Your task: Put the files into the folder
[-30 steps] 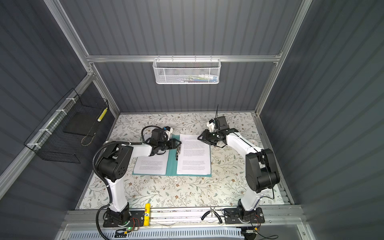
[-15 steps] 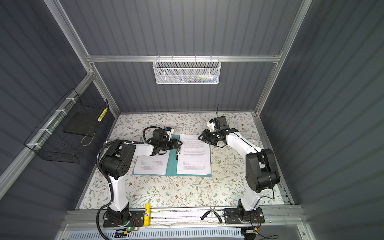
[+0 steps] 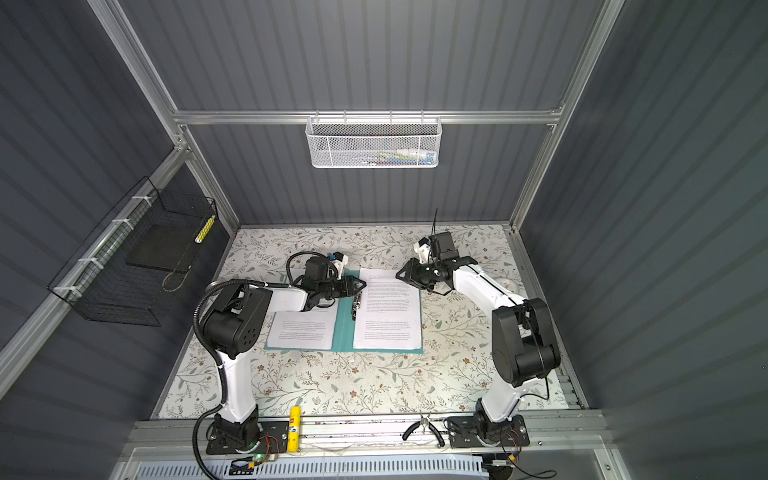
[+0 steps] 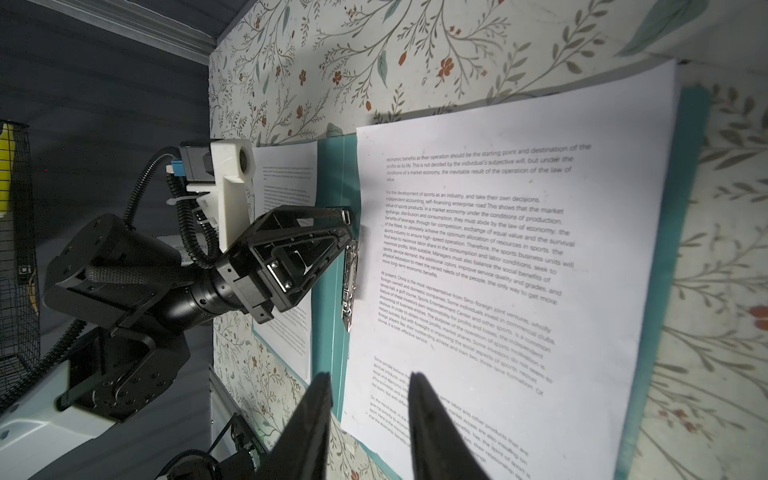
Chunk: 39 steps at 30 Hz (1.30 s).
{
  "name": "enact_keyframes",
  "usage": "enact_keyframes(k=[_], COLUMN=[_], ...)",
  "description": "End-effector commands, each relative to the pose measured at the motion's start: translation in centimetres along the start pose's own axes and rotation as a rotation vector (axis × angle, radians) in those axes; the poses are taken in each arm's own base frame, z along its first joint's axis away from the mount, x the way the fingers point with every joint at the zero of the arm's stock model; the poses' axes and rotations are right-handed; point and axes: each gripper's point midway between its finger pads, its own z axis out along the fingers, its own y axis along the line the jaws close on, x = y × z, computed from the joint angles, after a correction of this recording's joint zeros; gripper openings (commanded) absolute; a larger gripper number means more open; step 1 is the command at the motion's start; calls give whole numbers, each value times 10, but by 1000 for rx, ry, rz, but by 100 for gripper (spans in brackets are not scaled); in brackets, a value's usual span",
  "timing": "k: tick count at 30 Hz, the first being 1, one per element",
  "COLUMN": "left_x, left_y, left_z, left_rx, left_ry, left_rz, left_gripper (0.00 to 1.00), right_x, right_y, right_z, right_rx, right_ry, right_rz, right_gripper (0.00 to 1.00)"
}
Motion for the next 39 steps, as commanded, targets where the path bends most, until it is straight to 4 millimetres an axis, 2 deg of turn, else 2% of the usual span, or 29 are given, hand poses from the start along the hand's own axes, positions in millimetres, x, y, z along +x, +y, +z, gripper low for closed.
enact_keyframes(k=[1, 17, 29, 33, 39], left_x=[-7, -11, 19, 22, 11], left_y=[-10, -32, -62, -69, -75], left_z=[-8, -25, -37, -49, -88], left_rx=[33, 78, 92, 78, -29], left_ry=[-19, -43, -7, -18, -77], left_rz=[11, 21, 48, 56, 110], left_gripper=[47, 46, 46, 46, 46], right_x=[1, 4, 16, 17, 35], right_y=[5, 2, 9, 20, 43], right_z=[-2, 2, 4, 4, 17], right_rx=[-17, -24, -46, -64, -72], right_ry=[2, 15, 46, 39, 76], right_rz=[-10, 5, 4, 2, -10], right_gripper=[35, 34, 33, 33, 34])
